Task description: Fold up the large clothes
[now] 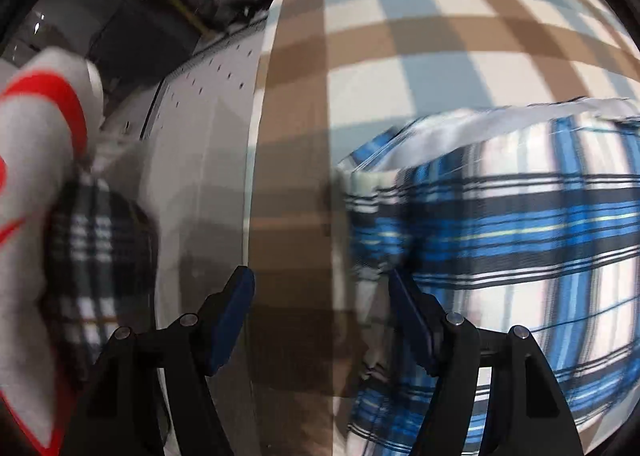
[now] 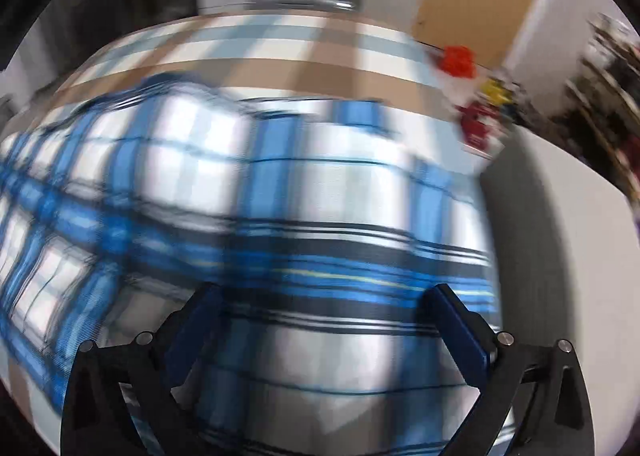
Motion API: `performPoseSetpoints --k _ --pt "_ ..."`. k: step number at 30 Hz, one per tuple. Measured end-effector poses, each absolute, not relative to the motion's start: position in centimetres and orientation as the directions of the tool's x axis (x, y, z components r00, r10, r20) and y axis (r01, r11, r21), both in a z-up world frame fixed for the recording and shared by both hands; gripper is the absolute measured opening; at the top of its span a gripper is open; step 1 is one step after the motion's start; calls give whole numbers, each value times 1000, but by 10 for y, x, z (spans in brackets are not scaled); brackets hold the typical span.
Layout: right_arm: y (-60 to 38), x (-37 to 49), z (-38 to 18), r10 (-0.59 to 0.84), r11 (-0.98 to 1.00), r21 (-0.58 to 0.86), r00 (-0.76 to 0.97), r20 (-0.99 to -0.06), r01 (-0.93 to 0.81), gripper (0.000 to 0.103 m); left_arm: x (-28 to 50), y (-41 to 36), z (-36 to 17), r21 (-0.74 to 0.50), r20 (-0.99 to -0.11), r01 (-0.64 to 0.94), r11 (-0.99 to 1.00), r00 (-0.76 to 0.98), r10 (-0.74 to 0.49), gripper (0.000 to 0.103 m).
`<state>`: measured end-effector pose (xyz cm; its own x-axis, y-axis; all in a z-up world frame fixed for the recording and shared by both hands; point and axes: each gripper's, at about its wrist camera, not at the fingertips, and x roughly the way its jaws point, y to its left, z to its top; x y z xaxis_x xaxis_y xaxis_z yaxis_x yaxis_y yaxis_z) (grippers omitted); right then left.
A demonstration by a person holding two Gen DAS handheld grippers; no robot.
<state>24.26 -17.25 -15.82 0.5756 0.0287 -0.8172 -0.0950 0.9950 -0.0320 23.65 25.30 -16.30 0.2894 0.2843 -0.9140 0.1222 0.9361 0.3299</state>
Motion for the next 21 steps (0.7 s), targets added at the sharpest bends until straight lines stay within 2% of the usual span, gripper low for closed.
performPoseSetpoints --k 3,6,9,12,16,21 --pt "-201 225 -138 79 996 88 592 -802 -15 103 225 263 -141 275 -913 75 958 333 237 66" --pt "-234 170 -108 262 940 340 676 -689 -17 103 195 260 -104 200 -887 68 977 437 151 66" --pt "-259 120 -109 420 817 576 711 -564 -26 103 158 248 -79 37 -866 109 993 499 -22 66" --pt "-263 104 -135 541 677 736 669 -510 14 103 131 223 -80 -137 -862 195 971 460 -214 66" --pt "-248 110 -169 580 630 769 595 -557 105 103 112 183 -98 -189 -866 272 943 406 -291 66" --pt "-248 123 -186 597 543 822 611 -520 170 103 113 158 -123 -204 -873 280 938 381 -304 66"
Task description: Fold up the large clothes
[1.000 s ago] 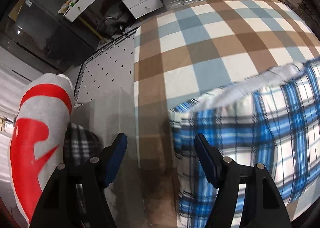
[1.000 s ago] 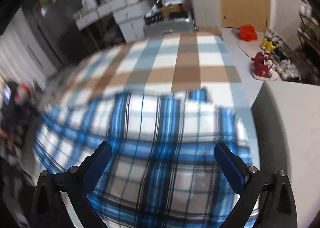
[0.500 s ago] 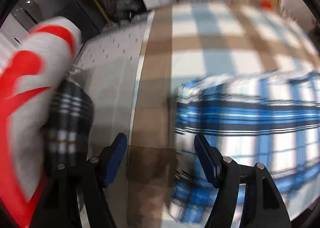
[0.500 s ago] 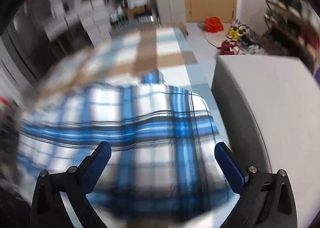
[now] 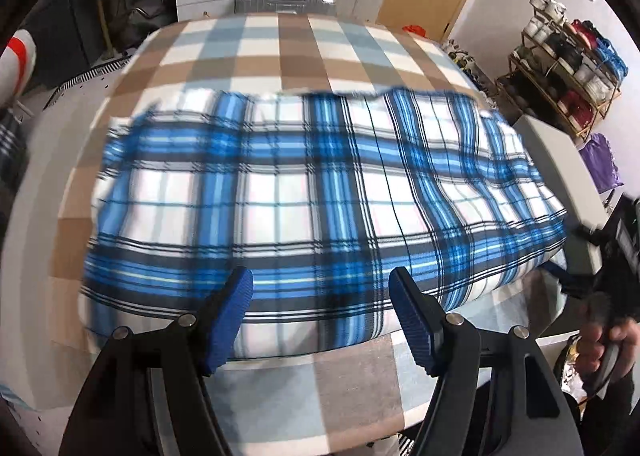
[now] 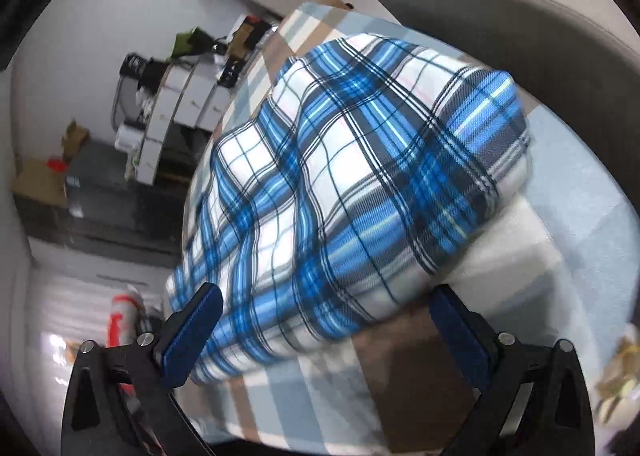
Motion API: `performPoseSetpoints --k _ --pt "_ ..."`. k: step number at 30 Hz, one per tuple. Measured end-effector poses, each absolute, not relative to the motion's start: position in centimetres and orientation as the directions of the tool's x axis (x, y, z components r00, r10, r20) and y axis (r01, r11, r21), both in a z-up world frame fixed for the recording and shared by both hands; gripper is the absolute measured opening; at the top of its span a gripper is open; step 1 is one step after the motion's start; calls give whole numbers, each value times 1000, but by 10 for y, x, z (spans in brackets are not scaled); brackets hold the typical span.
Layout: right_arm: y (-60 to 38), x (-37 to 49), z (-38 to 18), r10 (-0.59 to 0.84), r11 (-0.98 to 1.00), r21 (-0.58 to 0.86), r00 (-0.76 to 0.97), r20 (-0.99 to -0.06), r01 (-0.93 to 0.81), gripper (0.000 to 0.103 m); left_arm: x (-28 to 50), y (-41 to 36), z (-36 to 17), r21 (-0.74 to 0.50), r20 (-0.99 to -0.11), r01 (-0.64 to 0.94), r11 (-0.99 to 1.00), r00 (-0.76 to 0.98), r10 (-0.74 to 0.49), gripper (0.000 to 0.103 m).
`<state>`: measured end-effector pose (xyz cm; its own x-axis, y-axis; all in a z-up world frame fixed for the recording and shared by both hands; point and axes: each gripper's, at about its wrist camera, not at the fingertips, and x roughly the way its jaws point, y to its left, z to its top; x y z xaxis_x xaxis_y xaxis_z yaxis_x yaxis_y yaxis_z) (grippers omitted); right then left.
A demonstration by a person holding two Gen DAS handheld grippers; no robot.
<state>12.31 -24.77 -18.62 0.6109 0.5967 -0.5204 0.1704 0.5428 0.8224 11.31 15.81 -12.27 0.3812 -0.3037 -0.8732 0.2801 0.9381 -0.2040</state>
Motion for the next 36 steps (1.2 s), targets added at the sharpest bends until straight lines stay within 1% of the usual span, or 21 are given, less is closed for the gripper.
performPoseSetpoints --k 2,6,11,12,13,14,15,17,20,25,29,30,32,36 --pt "-242 131 -184 589 548 818 614 -526 175 103 115 154 -130 -177 -878 265 948 393 -274 66" --pt "-229 144 -180 568 569 805 628 -532 167 103 111 151 -137 -160 -872 260 952 414 -260 66" --pt "-219 152 -182 521 570 808 696 -494 147 103 111 152 -146 -168 -874 286 943 399 -277 66" --pt "-217 154 -182 509 581 800 703 -498 146 98 109 154 -146 -171 -871 285 943 404 -280 66" --pt "-214 155 -181 487 607 779 703 -518 153 69 109 156 -146 -165 -869 277 947 413 -272 66" --pt "-212 158 -182 467 637 752 692 -550 168 38 108 155 -147 -151 -871 277 949 416 -260 66" --pt "-212 159 -185 447 654 733 684 -577 190 33 109 153 -148 -143 -873 280 949 417 -255 66" --pt "-218 156 -190 437 634 745 699 -567 208 20 107 149 -145 -116 -874 290 950 425 -237 67" --pt "-224 154 -191 433 617 758 712 -552 212 15 104 146 -144 -93 -875 294 951 432 -219 67" --pt "-217 149 -176 377 700 692 733 -566 174 12 104 148 -147 -95 -871 279 956 442 -215 67" --pt "-203 149 -159 291 817 561 744 -602 134 9 102 146 -147 -68 -866 281 957 459 -197 67" --pt "-198 146 -153 256 847 516 756 -603 124 8 103 146 -148 -62 -865 283 957 463 -193 67" --pt "-192 143 -145 229 874 474 771 -595 106 7 101 145 -148 -37 -861 288 957 476 -177 67" --pt "-196 135 -141 241 860 500 783 -573 101 7 101 145 -150 -25 -858 299 954 483 -174 67"
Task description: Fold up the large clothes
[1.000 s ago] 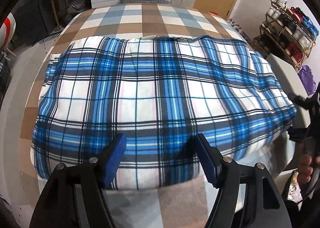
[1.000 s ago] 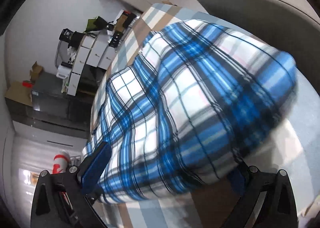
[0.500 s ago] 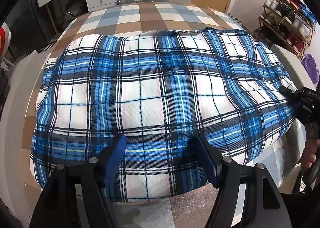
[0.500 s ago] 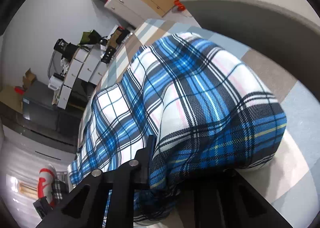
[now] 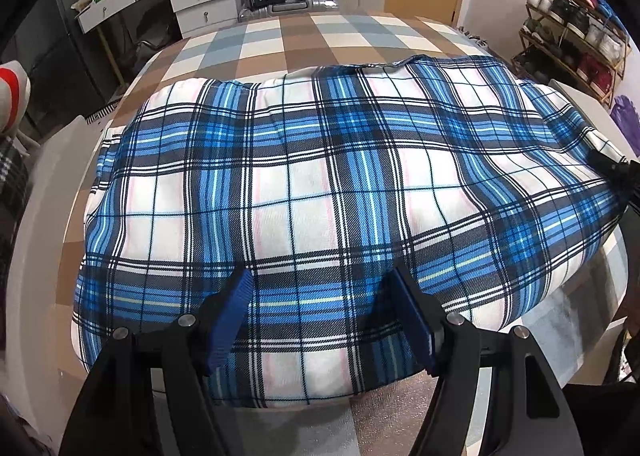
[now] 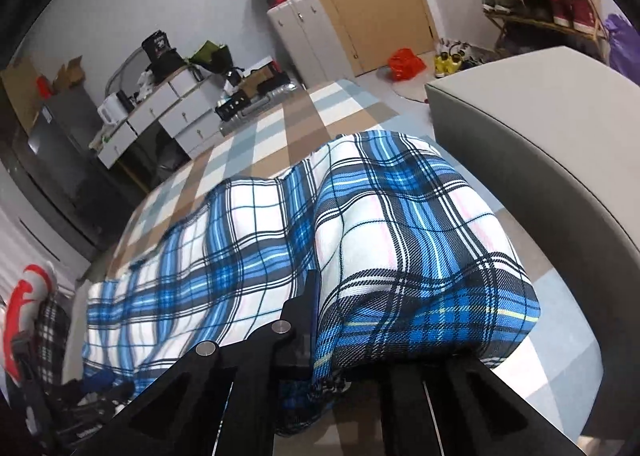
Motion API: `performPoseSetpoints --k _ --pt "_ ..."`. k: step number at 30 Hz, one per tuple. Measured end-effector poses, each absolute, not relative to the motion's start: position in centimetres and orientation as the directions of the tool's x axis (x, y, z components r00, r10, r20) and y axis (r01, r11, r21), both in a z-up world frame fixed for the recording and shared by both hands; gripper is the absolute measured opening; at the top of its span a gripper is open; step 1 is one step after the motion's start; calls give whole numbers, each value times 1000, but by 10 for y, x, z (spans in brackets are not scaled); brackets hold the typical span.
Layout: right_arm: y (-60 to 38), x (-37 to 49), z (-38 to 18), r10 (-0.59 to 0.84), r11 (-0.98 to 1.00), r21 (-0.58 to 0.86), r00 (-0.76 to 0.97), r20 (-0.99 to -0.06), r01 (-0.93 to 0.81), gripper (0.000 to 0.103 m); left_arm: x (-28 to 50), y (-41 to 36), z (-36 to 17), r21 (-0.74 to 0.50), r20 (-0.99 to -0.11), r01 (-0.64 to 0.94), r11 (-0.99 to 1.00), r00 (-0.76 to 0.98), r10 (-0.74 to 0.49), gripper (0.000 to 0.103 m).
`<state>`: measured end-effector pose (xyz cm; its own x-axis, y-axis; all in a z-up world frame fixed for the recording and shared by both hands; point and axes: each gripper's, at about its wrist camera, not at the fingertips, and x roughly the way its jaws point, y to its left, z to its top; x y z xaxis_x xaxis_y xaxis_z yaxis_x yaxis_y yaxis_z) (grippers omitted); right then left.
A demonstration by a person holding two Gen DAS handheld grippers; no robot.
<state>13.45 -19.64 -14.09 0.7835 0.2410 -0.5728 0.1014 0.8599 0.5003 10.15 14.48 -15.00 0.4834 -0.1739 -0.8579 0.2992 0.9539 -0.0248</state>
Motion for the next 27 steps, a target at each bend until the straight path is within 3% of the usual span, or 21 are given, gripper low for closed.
performPoseSetpoints --k 9,16,20,21,27 --pt "-223 98 -126 174 857 494 821 -544 146 6 103 123 -150 -112 -868 335 936 426 -256 67" --pt "-253 56 -87 16 927 328 854 -520 183 5 94 65 -152 -82 -862 429 900 422 -280 67" --pt "-246 63 -68 47 963 247 839 -542 106 5 91 43 -153 3 -858 448 894 461 -228 67" --pt "-243 69 -73 81 963 257 815 -573 85 6 93 45 -153 16 -846 359 933 503 -179 67" --pt "-265 88 -139 223 846 485 677 -701 223 7 104 84 -153 -89 -859 324 942 454 -238 67"
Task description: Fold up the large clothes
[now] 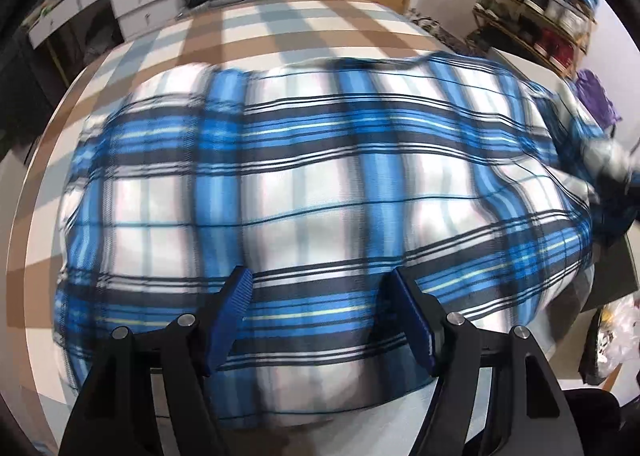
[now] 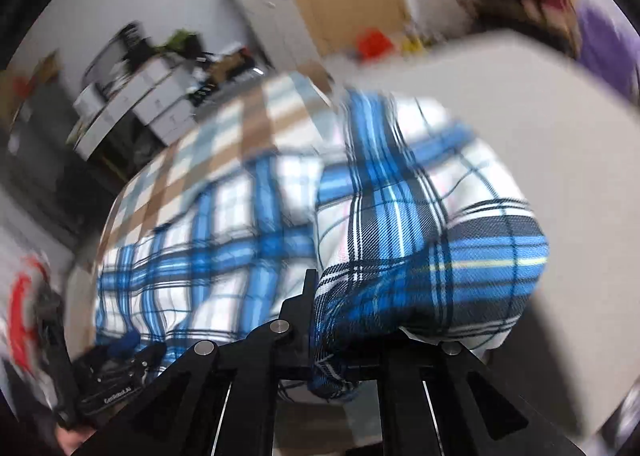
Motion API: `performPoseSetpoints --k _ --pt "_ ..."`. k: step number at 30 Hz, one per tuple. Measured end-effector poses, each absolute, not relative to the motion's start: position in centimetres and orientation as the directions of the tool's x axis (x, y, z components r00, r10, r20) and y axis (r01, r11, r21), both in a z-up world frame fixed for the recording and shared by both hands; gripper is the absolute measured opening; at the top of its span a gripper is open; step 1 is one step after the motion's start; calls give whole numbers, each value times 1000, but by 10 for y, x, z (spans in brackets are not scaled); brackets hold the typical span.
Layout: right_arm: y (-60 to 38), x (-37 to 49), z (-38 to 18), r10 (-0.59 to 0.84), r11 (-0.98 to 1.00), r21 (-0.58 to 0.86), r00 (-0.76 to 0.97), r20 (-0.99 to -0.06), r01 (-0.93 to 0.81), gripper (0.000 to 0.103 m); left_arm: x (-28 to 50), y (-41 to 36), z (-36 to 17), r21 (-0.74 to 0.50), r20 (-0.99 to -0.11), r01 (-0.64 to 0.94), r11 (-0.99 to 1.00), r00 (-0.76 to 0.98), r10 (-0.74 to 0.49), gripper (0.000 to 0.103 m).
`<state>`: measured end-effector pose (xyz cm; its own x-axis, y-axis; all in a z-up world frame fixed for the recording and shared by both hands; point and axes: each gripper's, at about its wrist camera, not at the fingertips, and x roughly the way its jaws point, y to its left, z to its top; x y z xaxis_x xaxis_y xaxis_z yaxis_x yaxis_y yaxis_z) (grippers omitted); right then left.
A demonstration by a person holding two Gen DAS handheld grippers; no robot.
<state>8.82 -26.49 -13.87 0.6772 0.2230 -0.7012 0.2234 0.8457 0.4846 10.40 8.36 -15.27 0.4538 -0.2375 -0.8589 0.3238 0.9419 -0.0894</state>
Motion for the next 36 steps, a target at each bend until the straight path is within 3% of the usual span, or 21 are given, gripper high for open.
performPoseSetpoints --k 3,4,6,7,10,14,19,24,25,27,28,29,32,36 --pt "-275 75 -153 259 804 537 662 -703 256 9 105 99 -152 -95 -857 305 948 459 -234 71" --pt "-277 69 -154 256 797 541 661 -705 268 17 105 102 -152 -85 -856 299 951 466 -223 71" --pt "-281 55 -157 286 775 578 673 -683 257 67 103 110 -152 -80 -855 278 957 474 -209 71" --pt "-283 48 -157 289 759 599 693 -660 254 103 103 114 -152 -83 -857 272 959 472 -208 71" --pt "-285 34 -163 293 741 629 730 -618 235 103 94 117 -153 -89 -857 263 961 471 -209 71" --pt "-282 52 -180 319 731 631 686 -653 261 103 89 111 -154 -58 -855 269 961 483 -186 71" --pt "-287 88 -184 278 733 604 672 -686 313 103 89 113 -155 -50 -854 268 962 488 -180 71" --pt "-299 104 -183 214 670 642 731 -648 373 103 91 115 -155 -60 -856 272 960 482 -190 71" --pt "-303 105 -184 181 651 643 741 -647 402 97 90 115 -155 -60 -855 273 960 483 -190 71" --pt "-310 99 -185 122 602 655 758 -640 456 60 90 115 -155 -58 -854 276 959 484 -191 71" --pt "-314 97 -188 127 562 687 773 -621 460 35 90 114 -155 -57 -853 277 959 485 -191 71" --pt "-314 98 -190 145 552 707 783 -605 443 24 90 114 -155 -56 -854 280 958 484 -191 71" --pt "-310 93 -178 118 614 679 804 -583 402 11 90 115 -155 -58 -855 283 957 481 -194 71" --pt "-302 87 -148 29 738 564 818 -574 370 6 89 115 -154 -52 -857 288 956 479 -191 71"
